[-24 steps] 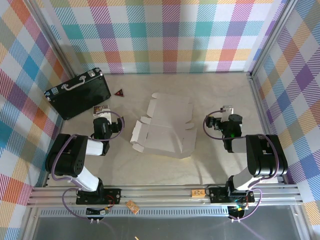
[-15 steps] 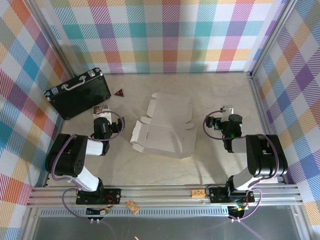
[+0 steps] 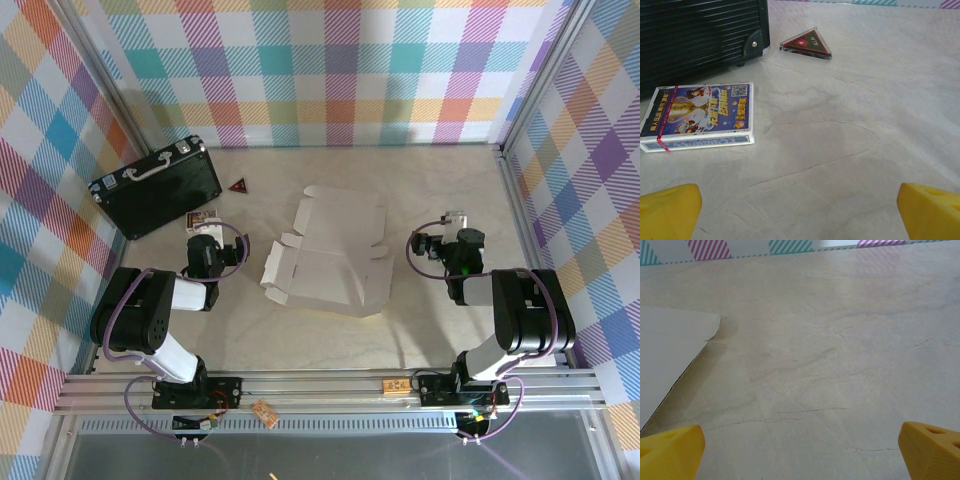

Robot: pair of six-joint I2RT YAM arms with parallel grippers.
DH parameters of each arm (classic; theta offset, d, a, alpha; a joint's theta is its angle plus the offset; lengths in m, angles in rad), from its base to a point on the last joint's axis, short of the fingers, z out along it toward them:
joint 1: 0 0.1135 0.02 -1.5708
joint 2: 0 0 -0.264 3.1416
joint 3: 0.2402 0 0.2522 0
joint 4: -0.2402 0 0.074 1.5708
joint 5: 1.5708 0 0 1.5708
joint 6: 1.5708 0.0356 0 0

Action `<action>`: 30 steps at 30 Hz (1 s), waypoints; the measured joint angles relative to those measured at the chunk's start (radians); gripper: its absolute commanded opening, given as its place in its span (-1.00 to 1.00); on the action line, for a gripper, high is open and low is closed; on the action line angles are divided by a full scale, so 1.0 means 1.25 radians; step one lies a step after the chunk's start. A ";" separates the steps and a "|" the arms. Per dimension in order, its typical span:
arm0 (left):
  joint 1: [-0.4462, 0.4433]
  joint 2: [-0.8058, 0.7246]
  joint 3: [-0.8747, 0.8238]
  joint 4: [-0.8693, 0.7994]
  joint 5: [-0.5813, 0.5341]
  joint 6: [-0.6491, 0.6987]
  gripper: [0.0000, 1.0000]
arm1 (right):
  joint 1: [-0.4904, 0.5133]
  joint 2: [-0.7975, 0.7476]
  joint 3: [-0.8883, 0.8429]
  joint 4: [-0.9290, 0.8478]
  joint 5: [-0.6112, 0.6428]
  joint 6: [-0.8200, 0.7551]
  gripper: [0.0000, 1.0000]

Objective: Fold the paper box

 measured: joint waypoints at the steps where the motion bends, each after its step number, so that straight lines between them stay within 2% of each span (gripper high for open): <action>1: 0.000 0.000 0.000 0.000 0.000 0.000 0.99 | 0.000 0.000 0.000 0.000 0.000 0.000 0.98; 12: 0.000 -0.004 0.001 -0.009 -0.014 -0.004 0.99 | 0.000 -0.014 0.001 -0.020 0.001 0.000 0.98; 13: 0.000 -0.024 0.002 -0.034 -0.027 -0.007 0.99 | 0.000 -0.058 0.001 -0.074 0.002 0.000 0.98; 16: -0.003 -0.189 0.017 -0.213 -0.079 -0.033 1.00 | 0.000 -0.307 0.018 -0.251 0.004 0.018 0.98; 19: -0.004 -0.392 0.123 -0.418 -0.124 -0.116 0.99 | -0.005 -0.585 0.123 -0.421 0.034 0.135 0.98; 21: -0.004 -0.492 0.198 -0.485 -0.129 -0.201 0.99 | -0.012 -0.707 0.188 -0.475 0.004 0.205 0.98; 23: -0.004 -0.575 0.237 -0.522 -0.081 -0.280 1.00 | -0.016 -0.769 0.252 -0.550 -0.056 0.279 0.98; 25: -0.004 -0.619 0.254 -0.556 -0.006 -0.352 0.99 | -0.016 -0.760 0.300 -0.639 -0.150 0.340 0.98; 27: -0.004 -0.611 0.272 -0.599 0.091 -0.424 0.99 | -0.015 -0.728 0.298 -0.720 -0.249 0.392 0.98; 30: -0.021 -0.541 0.293 -0.689 0.229 -0.487 0.99 | -0.009 -0.687 0.210 -0.839 -0.354 0.439 0.98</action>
